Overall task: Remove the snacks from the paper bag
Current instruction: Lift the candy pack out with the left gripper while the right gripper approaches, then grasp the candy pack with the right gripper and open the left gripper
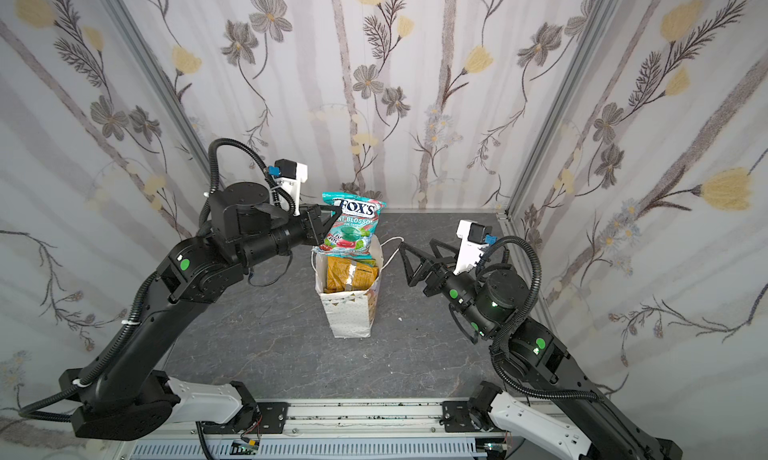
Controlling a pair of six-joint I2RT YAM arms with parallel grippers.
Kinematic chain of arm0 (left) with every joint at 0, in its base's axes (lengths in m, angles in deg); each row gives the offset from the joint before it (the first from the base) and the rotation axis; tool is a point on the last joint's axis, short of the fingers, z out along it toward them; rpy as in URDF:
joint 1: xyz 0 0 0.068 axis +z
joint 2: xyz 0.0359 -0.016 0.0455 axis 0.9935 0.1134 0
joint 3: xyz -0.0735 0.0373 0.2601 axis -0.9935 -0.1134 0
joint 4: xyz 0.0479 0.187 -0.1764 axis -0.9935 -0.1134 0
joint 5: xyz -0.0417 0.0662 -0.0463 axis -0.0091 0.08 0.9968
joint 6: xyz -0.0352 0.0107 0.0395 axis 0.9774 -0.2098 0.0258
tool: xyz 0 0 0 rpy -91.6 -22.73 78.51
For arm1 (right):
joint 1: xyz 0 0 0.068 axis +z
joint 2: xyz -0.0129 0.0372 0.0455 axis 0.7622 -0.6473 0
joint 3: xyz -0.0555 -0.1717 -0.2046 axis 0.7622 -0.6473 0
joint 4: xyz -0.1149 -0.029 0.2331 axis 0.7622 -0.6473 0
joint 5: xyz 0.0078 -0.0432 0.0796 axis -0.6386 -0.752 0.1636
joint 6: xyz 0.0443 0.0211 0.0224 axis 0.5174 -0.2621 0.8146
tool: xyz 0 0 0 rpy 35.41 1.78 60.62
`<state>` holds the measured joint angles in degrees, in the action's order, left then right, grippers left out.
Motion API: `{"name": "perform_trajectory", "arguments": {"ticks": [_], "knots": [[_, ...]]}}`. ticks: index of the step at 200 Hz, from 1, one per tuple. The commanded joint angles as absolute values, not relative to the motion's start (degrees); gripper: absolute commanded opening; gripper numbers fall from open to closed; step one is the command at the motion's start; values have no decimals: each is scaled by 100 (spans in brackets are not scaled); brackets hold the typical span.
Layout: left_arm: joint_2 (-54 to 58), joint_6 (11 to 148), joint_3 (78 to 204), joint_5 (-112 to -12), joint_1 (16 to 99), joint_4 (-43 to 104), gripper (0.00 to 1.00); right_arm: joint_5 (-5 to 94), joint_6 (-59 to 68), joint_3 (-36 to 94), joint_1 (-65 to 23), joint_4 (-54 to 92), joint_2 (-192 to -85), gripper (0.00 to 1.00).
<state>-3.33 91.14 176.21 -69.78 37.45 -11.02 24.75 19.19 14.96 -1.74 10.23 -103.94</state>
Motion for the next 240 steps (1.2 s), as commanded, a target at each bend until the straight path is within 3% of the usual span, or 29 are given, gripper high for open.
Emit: {"name": "perform_trajectory", "arguments": {"ticks": [1,89,107,139,187,230,240], "knots": [[-373,9284,17737,-6641,3746,-495,0,2916,1887,1571,-177,1821,-10544,99],[-152,9694,18129,-5848,3735,-103,0,4177,2120,1516,-394,3541,-11462,99],[-128,9741,18167,-5780,3740,-49,0,4505,2342,1521,-431,3839,-11677,94],[-58,9817,18238,-5648,3740,32,0,4846,2657,1579,-449,4126,-12015,77],[-9,9805,18276,-5670,3736,-40,0,4989,2945,1677,-449,4192,-12211,29],[-86,9673,18184,-5929,3739,-127,0,4691,2946,1644,-449,4025,-12076,4],[-132,9623,18124,-6020,3738,-124,6,4660,2942,1644,-449,3990,-12045,0]]}}
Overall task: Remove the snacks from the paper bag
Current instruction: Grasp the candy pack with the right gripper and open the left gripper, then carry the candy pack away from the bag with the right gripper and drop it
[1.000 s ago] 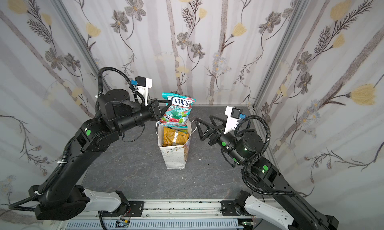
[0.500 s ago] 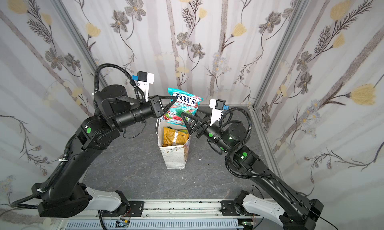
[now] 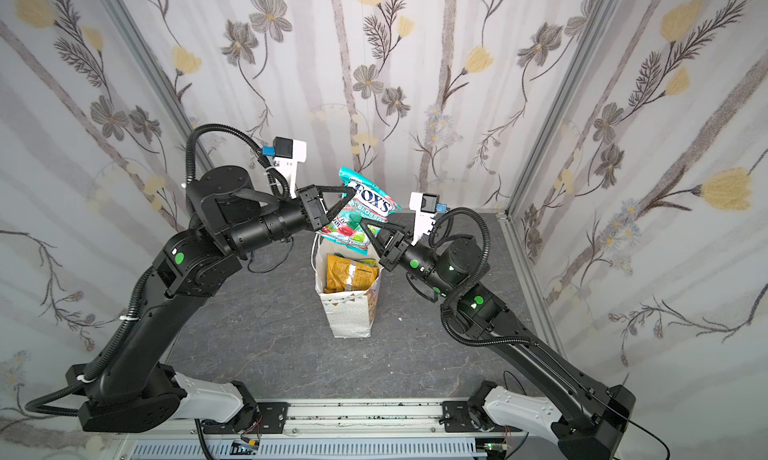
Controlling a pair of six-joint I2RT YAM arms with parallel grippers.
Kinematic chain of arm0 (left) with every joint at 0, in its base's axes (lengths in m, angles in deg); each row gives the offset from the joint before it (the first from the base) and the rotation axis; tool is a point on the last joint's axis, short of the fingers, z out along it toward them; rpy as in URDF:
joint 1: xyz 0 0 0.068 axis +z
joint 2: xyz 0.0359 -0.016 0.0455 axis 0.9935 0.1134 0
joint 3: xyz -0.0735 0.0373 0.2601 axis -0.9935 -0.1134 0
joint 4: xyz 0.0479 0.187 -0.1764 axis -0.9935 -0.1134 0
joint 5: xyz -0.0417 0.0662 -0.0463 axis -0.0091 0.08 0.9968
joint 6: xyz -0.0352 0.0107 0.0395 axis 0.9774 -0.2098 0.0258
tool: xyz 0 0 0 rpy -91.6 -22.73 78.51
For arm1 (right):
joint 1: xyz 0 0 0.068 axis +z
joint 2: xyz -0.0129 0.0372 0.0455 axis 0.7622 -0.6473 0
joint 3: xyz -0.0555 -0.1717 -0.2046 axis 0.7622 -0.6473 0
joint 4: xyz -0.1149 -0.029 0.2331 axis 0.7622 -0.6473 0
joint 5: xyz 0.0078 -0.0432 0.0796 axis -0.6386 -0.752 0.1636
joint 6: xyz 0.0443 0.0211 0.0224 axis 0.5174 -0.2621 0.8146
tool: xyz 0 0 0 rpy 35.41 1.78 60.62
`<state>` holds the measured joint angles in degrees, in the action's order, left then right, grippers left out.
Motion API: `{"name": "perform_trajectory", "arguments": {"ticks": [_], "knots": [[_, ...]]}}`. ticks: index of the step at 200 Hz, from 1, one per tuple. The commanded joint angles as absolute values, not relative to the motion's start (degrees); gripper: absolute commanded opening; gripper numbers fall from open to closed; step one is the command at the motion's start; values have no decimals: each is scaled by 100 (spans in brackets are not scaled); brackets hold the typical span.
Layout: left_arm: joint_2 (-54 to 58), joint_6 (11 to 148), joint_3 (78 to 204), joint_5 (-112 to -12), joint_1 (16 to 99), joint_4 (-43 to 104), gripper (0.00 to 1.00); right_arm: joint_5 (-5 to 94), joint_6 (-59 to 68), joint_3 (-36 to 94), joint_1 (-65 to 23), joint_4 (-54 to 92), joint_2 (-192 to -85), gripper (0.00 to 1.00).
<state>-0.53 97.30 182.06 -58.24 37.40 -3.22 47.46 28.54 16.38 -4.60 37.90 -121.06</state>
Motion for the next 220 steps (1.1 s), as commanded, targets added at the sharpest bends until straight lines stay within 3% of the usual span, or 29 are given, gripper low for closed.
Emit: {"name": "perform_trajectory", "arguments": {"ticks": [1,16,100,142,188,220], "knots": [[-133,9621,18117,-6027,3732,-134,7,4658,2942,1649,-449,3987,-12044,0],[-232,9504,18007,-6158,3739,-126,19,4631,2928,1651,-449,3919,-11999,0],[-1032,8665,17267,-6317,3735,-318,55,4573,2783,1938,-909,3146,-11726,0],[-1316,7786,16834,-5495,3736,-774,73,4936,2871,2222,-1739,2666,-11780,0],[-1678,7344,16233,-5524,3726,-1293,85,5559,3142,2328,-2998,2511,-12064,0],[-1710,7296,16082,-5655,3681,-1766,99,5896,3216,2279,-3734,2525,-12439,0]]}}
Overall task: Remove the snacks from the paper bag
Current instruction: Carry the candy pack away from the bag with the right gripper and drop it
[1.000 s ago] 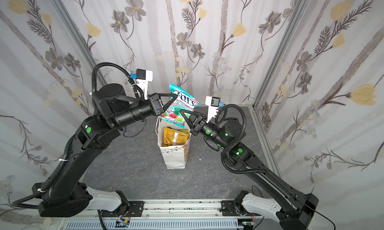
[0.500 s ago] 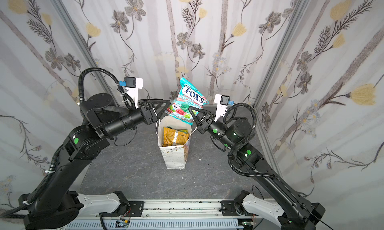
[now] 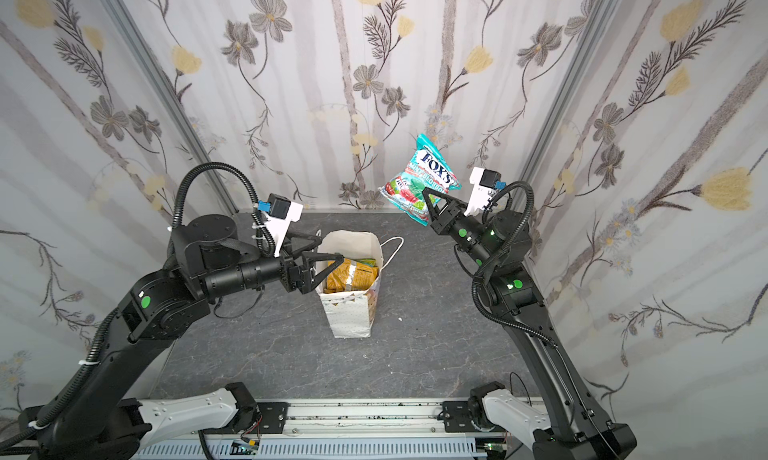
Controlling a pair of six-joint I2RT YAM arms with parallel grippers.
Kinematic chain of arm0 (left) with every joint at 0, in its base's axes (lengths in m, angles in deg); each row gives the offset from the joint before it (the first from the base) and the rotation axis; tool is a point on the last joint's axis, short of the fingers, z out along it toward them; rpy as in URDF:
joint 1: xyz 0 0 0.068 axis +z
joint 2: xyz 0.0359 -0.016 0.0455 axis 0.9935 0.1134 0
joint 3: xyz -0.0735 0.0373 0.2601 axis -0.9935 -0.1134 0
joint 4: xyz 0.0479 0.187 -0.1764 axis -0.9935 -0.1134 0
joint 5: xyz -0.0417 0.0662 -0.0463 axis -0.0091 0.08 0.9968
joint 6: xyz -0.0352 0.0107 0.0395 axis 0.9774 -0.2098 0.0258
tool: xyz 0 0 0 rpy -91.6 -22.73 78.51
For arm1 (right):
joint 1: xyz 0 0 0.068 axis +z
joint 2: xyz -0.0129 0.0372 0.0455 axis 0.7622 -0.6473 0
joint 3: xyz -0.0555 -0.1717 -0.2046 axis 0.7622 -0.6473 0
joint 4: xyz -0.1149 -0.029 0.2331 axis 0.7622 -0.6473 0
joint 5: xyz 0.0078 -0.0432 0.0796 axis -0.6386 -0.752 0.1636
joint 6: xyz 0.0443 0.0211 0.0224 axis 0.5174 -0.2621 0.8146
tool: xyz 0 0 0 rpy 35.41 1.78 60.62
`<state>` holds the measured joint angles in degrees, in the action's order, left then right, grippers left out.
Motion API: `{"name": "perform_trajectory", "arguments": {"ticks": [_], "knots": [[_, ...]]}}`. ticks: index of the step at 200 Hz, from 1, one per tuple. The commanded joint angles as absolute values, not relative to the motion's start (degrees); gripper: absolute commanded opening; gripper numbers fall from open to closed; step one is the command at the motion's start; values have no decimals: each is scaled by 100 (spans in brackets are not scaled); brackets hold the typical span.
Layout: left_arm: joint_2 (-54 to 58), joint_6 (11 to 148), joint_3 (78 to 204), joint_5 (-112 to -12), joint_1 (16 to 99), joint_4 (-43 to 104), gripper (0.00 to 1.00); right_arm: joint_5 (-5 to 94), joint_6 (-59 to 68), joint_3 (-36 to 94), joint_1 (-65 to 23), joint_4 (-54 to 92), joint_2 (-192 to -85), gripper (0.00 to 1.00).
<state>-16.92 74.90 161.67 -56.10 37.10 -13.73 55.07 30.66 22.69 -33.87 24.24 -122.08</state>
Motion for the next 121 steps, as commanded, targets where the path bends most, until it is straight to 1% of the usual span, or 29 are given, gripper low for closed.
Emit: {"name": "perform_trajectory", "arguments": {"ticks": [1,54,100,121], "knots": [[-1709,7289,16076,-5660,3686,-1780,99,5908,3215,2274,-3761,2525,-12452,0],[-1699,7108,15846,-5920,3548,-2328,100,6267,3136,1956,-4611,2697,-13287,0],[-1647,7035,15791,-6284,3491,-2525,100,6560,3134,1670,-5032,2904,-14186,0],[-1664,6992,15758,-6349,3486,-2537,100,6745,3099,1714,-5156,2904,-14895,0]]}}
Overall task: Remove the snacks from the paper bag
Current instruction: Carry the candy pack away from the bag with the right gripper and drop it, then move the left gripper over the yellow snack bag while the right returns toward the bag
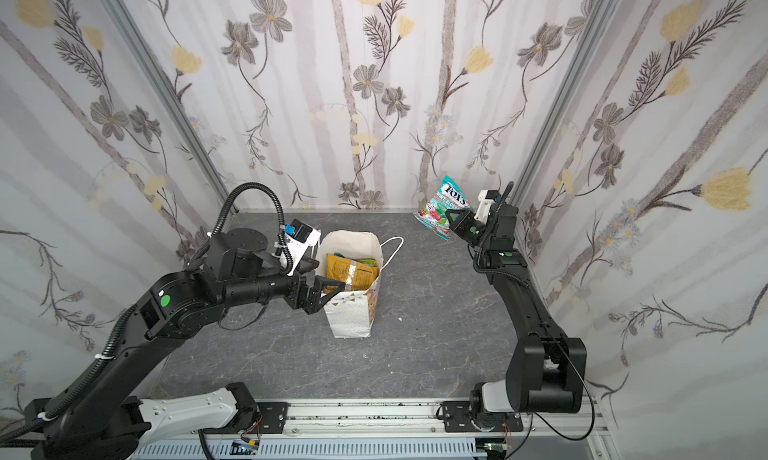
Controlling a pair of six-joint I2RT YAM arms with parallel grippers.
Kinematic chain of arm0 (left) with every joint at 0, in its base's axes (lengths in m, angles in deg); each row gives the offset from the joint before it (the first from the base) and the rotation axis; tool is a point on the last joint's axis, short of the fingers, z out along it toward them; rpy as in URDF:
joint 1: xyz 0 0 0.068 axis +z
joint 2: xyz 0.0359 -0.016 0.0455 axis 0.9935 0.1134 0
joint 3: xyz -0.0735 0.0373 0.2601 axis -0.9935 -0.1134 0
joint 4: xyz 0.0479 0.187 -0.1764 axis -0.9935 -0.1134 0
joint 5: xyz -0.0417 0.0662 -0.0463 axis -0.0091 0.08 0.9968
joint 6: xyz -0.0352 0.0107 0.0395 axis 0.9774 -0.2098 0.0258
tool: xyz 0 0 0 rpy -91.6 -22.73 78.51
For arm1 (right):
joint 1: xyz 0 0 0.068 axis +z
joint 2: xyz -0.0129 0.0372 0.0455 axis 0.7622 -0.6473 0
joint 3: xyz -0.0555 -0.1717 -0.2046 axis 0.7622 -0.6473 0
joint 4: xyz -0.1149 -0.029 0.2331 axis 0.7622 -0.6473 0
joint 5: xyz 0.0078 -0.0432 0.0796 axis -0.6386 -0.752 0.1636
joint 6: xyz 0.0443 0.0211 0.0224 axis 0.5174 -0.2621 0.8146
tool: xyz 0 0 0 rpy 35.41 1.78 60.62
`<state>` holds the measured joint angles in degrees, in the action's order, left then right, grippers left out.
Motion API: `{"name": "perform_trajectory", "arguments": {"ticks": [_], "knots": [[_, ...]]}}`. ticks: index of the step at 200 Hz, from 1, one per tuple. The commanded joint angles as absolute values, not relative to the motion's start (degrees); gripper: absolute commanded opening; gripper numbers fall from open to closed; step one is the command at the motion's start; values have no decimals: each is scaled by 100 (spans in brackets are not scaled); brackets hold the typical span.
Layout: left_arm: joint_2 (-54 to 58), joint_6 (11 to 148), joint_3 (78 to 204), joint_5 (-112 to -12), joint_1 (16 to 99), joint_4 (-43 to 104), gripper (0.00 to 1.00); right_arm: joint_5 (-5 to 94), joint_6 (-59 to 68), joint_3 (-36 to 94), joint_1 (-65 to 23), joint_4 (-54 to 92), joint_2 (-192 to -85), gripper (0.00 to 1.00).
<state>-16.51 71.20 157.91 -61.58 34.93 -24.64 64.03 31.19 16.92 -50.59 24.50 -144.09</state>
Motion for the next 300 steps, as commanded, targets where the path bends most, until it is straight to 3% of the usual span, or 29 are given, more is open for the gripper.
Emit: {"name": "perform_trajectory", "arguments": {"ticks": [1,117,147,198,235,300], "knots": [[-1664,6988,15756,-6350,3487,-2535,100,6746,3095,1719,-5162,2903,-14919,0],[-1697,6885,15650,-6488,3483,-2516,100,6686,2693,2242,-5335,2554,-17131,0],[-1724,6921,15649,-6498,3475,-2483,100,6643,2603,2225,-5359,2419,-17298,11],[-1836,6999,15632,-6648,3480,-2322,100,6184,2343,2129,-5406,2084,-16890,52],[-1956,7156,15592,-6927,3466,-2166,100,5924,2135,1991,-5419,1880,-16279,72],[-2106,7524,15737,-7211,3469,-1556,100,5876,2044,1681,-5272,1637,-14477,77]]}}
